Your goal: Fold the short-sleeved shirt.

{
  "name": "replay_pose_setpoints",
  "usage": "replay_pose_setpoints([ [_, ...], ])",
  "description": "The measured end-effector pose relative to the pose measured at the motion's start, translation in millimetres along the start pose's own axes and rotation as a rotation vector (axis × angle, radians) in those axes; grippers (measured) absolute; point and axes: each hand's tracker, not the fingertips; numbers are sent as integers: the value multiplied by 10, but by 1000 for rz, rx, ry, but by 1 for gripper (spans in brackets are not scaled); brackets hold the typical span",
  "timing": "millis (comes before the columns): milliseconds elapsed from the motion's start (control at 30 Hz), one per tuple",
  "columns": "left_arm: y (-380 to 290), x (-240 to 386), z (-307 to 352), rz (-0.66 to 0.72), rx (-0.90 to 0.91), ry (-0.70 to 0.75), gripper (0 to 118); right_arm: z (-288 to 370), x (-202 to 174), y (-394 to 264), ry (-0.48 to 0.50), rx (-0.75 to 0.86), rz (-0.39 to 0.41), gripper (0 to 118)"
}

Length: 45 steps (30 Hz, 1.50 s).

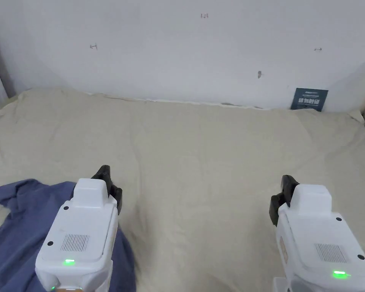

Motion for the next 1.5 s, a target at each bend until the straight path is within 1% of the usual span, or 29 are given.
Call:
replay_pose_setpoints([
  [167,-38,-660,167,-9,-23,163,0,-149,-618,82,158,22,-1,1],
  [300,-76,-1283,411,3,-45,303,0,-198,-1210,126,294,36,-8,1],
  [433,-135,-1808,675,-13,-81,420,0,-174,-1724,123,409,32,-3,1],
  [533,-172,-2067,833,-10,-101,469,0,-149,-1999,118,464,27,-2,1],
  [667,-212,-2235,919,-6,-122,494,0,-121,-2194,106,506,26,9,1],
  [767,-246,-2257,848,12,-163,463,0,-128,-2215,88,515,22,13,1],
  [867,-301,-2251,600,64,-286,361,0,-172,-2151,58,507,14,17,1],
  [933,-366,-2218,377,105,-355,274,0,-224,-2082,36,486,5,23,1],
  [1000,-425,-2169,139,120,-421,207,1,-278,-1994,13,463,-6,26,1],
  [1033,-469,-2120,21,129,-439,185,6,-310,-1953,3,450,-11,26,1],
  [1100,-557,-2075,-254,176,-517,130,27,-372,-1853,-21,424,-19,31,1],
  [1133,-619,-2051,-378,221,-543,109,43,-411,-1806,-31,410,-25,35,1],
  [1167,-675,-2028,-482,251,-579,86,71,-443,-1766,-39,397,-29,38,1],
  [1200,-751,-2007,-602,279,-609,71,91,-479,-1716,-48,384,-34,40,1],
  [1233,-835,-1983,-717,281,-632,74,108,-504,-1662,-60,370,-39,41,1],
  [1267,-904,-1955,-814,271,-665,72,117,-534,-1613,-72,356,-42,42,1],
  [1367,-1130,-1829,-1041,217,-760,64,118,-611,-1474,-123,315,-60,43,1],
  [1500,-1483,-1638,-1287,139,-918,15,115,-709,-1336,-258,272,-101,53,1],
])
